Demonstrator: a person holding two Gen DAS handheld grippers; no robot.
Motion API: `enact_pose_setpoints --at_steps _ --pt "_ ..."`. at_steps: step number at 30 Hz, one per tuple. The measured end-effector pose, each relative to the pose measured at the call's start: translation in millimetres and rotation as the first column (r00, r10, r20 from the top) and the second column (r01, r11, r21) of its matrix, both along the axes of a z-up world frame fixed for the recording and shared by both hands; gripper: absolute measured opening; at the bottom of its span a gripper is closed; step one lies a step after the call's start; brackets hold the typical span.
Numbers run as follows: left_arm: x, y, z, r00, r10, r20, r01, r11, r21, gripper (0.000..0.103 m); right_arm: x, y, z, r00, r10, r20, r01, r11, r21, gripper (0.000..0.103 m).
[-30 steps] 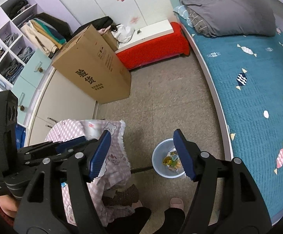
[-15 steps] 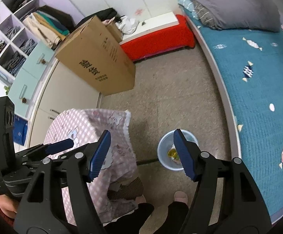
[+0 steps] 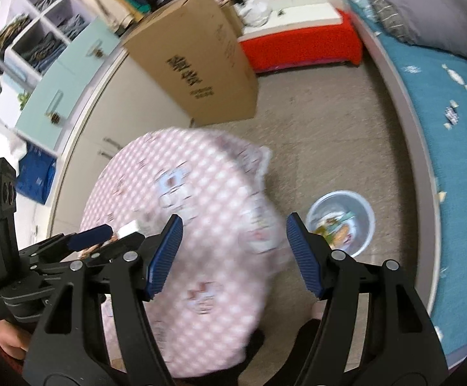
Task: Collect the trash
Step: 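Grasp the red paper bag with the left gripper while the right grasps the blue-white carton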
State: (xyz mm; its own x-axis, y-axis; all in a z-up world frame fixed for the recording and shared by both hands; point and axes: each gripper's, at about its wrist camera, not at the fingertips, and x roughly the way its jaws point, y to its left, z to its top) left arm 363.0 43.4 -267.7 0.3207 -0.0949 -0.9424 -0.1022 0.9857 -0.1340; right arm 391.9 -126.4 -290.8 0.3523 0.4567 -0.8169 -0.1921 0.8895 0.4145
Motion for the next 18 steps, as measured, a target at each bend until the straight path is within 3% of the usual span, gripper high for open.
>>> enact_pose_setpoints --at_steps 10,15,18 --pt "-59 174 -21 0.977 0.208 -0.050 -0.209 0.978 -0.010 0.075 -39 138 -28 0.996 0.074 -0.040 -0.073 0.997 0.016 0.066" --pt "-82 252 -39 0.922 0.374 -0.102 -0.382 0.921 -0.074 0.075 -52 185 -37 0.994 0.095 -0.054 -0.095 0.995 -0.007 0.066" --pt "-86 274 -51 0.899 0.421 -0.120 -0.431 0.898 -0.082 0.075 -55 197 -40 0.994 0.102 -0.045 -0.103 0.994 -0.042 0.066"
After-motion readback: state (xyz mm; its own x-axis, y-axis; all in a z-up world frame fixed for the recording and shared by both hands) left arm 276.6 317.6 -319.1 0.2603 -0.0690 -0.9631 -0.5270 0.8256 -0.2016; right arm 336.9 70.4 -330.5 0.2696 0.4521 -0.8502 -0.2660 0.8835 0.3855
